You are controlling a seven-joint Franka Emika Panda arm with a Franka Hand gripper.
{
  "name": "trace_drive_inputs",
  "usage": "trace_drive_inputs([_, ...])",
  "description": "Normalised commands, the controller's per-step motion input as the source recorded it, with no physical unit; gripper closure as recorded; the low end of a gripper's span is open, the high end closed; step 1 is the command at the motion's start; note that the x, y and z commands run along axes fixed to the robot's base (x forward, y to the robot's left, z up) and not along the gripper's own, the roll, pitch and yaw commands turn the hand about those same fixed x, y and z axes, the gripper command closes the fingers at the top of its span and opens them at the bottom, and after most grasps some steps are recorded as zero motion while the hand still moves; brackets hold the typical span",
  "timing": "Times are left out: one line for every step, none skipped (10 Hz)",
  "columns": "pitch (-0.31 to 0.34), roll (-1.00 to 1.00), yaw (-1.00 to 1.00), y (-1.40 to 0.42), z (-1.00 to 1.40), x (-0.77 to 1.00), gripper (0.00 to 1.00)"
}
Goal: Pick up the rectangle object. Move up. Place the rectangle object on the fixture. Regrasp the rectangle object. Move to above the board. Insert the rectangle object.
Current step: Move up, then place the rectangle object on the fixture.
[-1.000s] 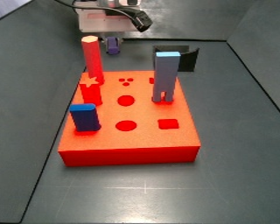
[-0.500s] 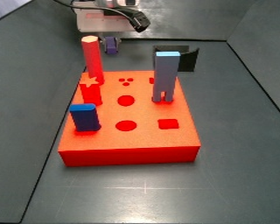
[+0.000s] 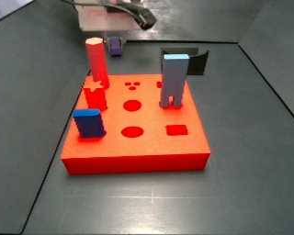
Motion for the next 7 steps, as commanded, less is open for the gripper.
trace_drive_inputs([0.042, 0.02, 0.03, 0.06, 0.69, 0.04, 1.00])
trace_drive_inputs([0.091, 0.04, 0.00, 0.03, 0.49, 0.01, 1.00])
trace_drive_inputs([0.100, 0.06, 0.00, 0.02, 0.41, 0.00, 1.00])
trace_drive_inputs([0.108, 0.08, -0.01, 0.01, 0.30, -0.01, 1.00])
trace_drive_inputs([0.000, 0.00, 0.00, 0.00, 1.00, 0.00, 1.00])
trace_drive_inputs([0.018, 0.02, 0.00, 0.00, 1.00, 0.00, 1.00])
trace_drive_inputs([0.031, 0.03, 0.00, 0.00, 1.00, -0.01, 1.00])
